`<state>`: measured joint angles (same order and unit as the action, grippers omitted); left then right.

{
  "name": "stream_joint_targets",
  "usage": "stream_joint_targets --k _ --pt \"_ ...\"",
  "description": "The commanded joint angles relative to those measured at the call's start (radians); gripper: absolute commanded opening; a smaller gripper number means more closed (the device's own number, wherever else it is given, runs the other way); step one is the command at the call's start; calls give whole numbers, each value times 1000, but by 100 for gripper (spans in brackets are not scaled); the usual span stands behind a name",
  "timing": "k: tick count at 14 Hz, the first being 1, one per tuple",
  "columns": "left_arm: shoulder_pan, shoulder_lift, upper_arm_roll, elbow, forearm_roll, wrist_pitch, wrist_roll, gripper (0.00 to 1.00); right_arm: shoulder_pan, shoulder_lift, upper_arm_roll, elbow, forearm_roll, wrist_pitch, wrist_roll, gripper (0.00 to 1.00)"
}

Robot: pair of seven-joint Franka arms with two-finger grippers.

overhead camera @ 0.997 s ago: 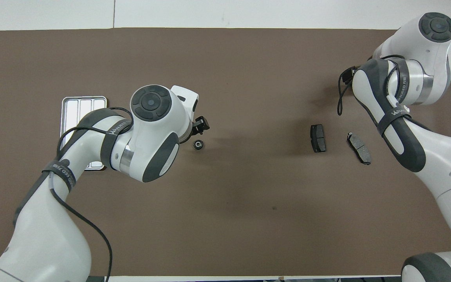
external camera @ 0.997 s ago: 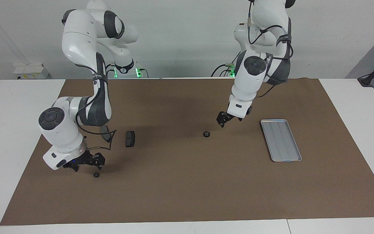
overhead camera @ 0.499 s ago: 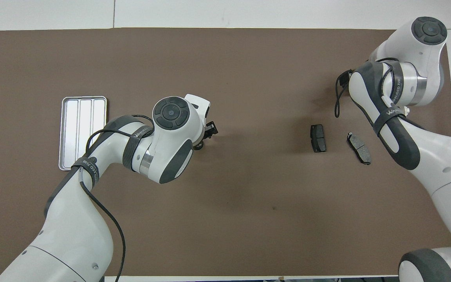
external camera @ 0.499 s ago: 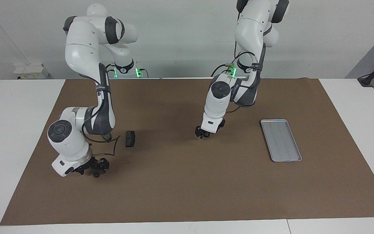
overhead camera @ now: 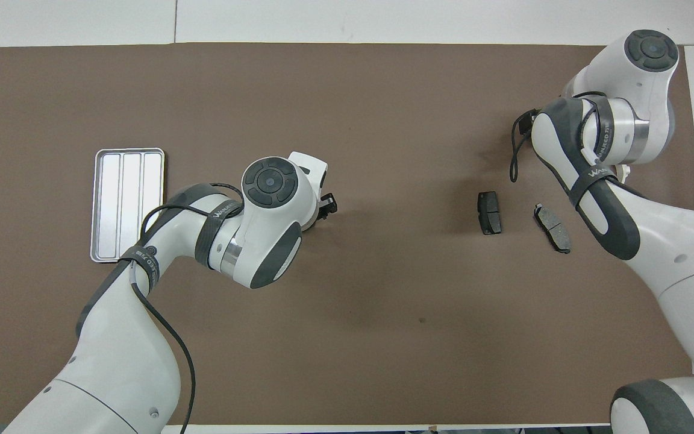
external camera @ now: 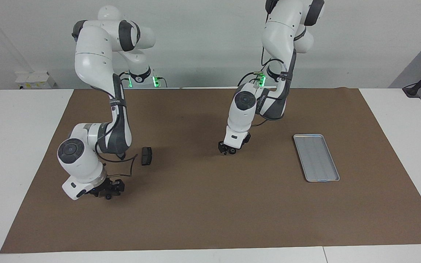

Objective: Pick bearing gear from pile to tray
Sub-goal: 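Grasp the black bearing at the center with the left gripper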

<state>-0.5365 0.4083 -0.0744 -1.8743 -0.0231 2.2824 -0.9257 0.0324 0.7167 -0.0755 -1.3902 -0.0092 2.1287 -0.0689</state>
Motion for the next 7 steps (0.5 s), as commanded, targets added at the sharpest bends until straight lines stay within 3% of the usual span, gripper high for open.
stream_joint_targets --k 1,7 --pt "-17 -11 18 -28 -9 29 -15 78 -12 4 13 2 3 24 15 81" --pt "-16 -11 18 -29 -9 42 -18 65 -19 10 13 2 18 63 17 76"
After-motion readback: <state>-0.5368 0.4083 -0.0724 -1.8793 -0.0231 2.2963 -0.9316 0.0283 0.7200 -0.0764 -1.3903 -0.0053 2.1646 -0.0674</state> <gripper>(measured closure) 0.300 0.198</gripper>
